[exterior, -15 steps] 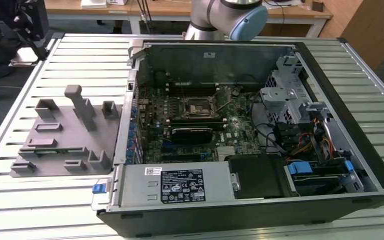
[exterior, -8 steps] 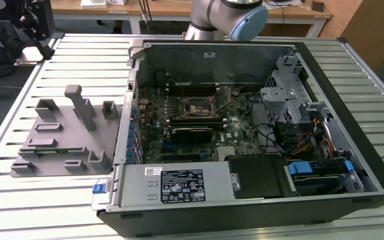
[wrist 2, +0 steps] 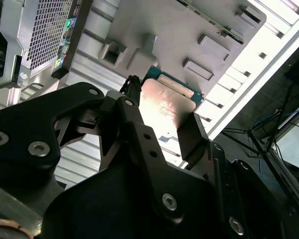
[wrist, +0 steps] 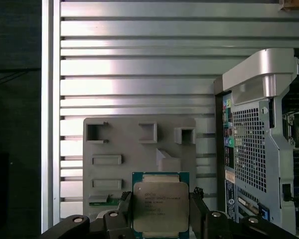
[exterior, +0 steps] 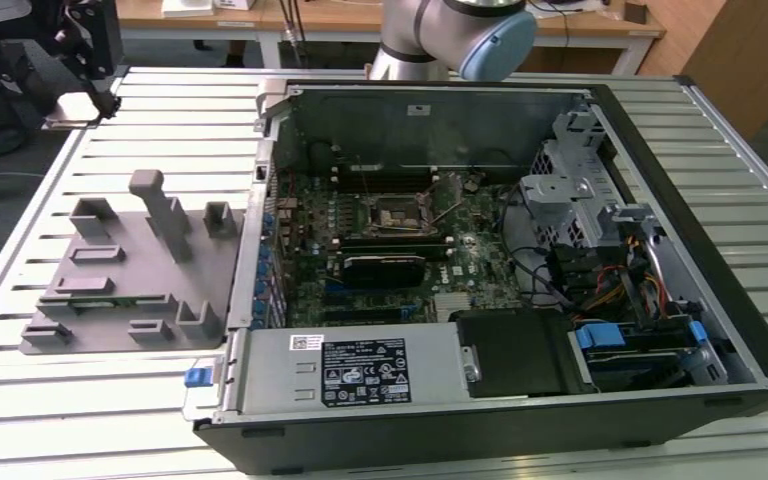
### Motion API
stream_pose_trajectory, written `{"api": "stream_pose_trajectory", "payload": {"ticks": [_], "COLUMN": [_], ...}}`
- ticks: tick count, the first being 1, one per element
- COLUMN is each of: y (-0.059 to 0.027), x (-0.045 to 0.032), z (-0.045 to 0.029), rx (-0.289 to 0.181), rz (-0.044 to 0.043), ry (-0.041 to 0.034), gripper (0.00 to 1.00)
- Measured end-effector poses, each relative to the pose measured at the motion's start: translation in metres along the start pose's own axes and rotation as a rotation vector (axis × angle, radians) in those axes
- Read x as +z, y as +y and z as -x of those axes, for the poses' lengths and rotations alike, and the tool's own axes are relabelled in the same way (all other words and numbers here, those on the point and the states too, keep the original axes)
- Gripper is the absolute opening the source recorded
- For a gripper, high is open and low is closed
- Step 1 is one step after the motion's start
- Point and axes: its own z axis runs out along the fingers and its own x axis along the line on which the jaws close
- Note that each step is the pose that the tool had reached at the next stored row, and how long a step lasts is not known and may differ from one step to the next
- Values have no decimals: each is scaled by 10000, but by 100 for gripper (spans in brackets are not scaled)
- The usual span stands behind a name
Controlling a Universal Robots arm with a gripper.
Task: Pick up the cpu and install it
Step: 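Pick up the cpu and move it towards the insertion slot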
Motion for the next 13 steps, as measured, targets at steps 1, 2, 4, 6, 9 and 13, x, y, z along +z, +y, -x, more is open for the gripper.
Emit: {"api": "stream_pose_trajectory", "payload": {"ticks": [1, 2, 4, 6, 9, 13], "y": [3, 6, 13, 21, 33, 54], "x": [1, 2, 3, 4, 6, 10], "z": [14, 27, 54, 80, 127, 184], "rx": [-1, -1, 0, 0, 0, 0], "rz": [1, 0, 1, 0, 0, 0], "ry": [-1, 0, -1, 0, 0, 0], "gripper": [54, 54, 54, 54, 54, 54]}}
